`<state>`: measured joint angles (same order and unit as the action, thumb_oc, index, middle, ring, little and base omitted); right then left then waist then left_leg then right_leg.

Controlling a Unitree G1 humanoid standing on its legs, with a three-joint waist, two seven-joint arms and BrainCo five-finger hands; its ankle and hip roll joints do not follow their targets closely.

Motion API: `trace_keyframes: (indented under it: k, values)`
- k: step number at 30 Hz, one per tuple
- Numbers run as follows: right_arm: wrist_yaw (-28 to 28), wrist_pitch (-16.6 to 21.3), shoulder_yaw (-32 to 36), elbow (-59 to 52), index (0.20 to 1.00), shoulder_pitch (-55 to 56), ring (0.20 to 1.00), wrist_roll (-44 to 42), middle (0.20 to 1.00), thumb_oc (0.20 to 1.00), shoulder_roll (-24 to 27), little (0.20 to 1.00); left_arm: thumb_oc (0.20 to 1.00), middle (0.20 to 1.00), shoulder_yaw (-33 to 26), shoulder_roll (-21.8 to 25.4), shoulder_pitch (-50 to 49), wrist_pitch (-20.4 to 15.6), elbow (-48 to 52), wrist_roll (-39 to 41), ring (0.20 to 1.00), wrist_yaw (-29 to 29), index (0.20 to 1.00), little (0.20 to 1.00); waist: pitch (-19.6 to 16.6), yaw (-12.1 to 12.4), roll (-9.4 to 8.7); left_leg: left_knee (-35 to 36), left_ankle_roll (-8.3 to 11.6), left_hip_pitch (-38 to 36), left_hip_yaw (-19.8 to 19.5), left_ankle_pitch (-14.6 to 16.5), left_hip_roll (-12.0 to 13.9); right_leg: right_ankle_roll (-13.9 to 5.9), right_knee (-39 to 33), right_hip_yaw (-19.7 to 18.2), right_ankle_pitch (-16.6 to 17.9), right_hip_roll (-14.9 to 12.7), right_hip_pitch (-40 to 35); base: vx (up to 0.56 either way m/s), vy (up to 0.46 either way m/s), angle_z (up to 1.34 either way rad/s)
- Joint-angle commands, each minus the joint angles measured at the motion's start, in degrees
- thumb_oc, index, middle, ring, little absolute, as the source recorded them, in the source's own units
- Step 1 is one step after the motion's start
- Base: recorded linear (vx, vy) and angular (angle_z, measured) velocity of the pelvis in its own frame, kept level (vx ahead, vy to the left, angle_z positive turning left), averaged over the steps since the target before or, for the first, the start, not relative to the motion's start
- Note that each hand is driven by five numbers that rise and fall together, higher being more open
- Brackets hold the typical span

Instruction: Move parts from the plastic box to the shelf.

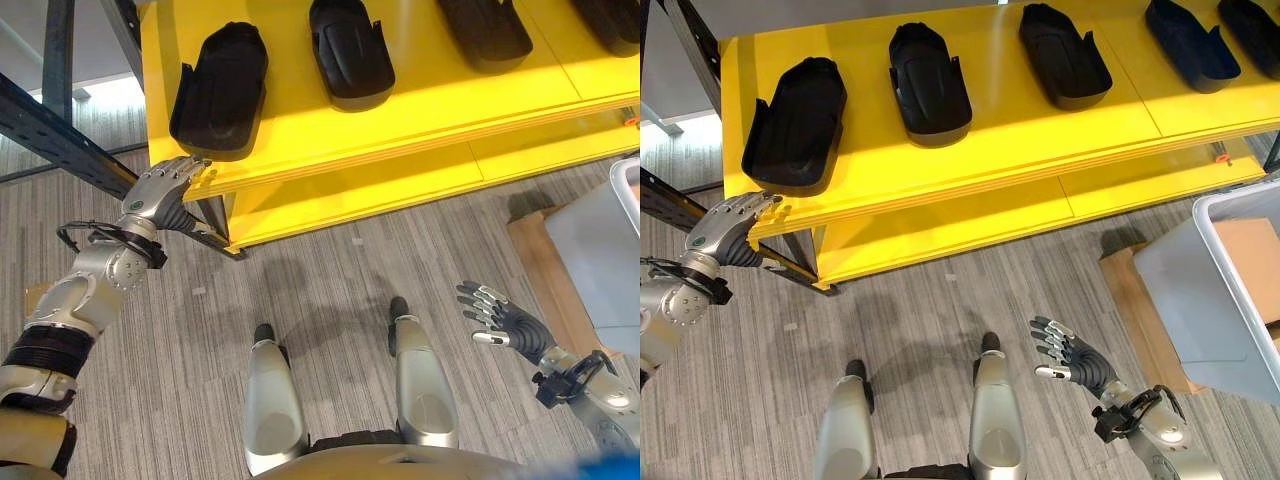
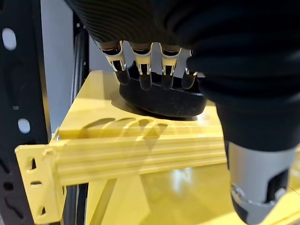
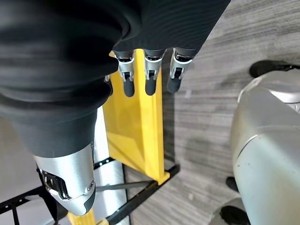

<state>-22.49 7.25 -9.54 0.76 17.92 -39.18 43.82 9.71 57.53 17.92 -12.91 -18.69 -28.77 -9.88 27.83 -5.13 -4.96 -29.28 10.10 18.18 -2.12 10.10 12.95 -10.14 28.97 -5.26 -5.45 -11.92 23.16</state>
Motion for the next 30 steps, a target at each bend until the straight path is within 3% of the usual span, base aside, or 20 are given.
trace_keyframes:
  k: [1,25,30]
  values:
    - [-0.95,2.29,1.97,-1.3,1.0,2.32,1.0,-0.88,1.0,1.0,0.71,1.0,1.0,1.0,-3.07,1.51,-2.04,-1.36,1.83,-1.27,1.0,-2.4,1.0,1.0,-5.05,0.35,-0.75,-0.37,-1.66,2.49,-0.89,-2.26,0.08,1.74,-0.96,-0.49,1.45,-1.72,0.12,0.0,0.0,0.0]
    - [-0.82,1.82,1.79,-1.63,1.0,1.38,1.0,-0.79,1.0,1.0,1.26,1.0,1.0,1.0,1.37,0.74,9.23,0.73,-3.98,-0.8,1.0,-5.0,1.0,1.0,-5.49,-0.43,-1.0,-0.97,-1.62,3.47,-0.55,-2.19,0.06,1.65,-0.49,-1.35,1.65,-1.47,1.53,0.0,0.001,-0.01]
    - [-1.04,1.68,0.97,-1.95,1.0,1.04,1.0,-1.29,1.0,1.0,1.54,1.0,1.0,1.0,4.93,1.11,13.96,1.11,-7.37,-0.75,1.0,-5.25,1.0,1.0,-5.89,-0.84,-1.15,-1.3,-1.65,3.98,-0.46,-2.11,0.09,1.59,-0.65,-1.4,1.62,-1.48,1.86,0.0,0.002,-0.01]
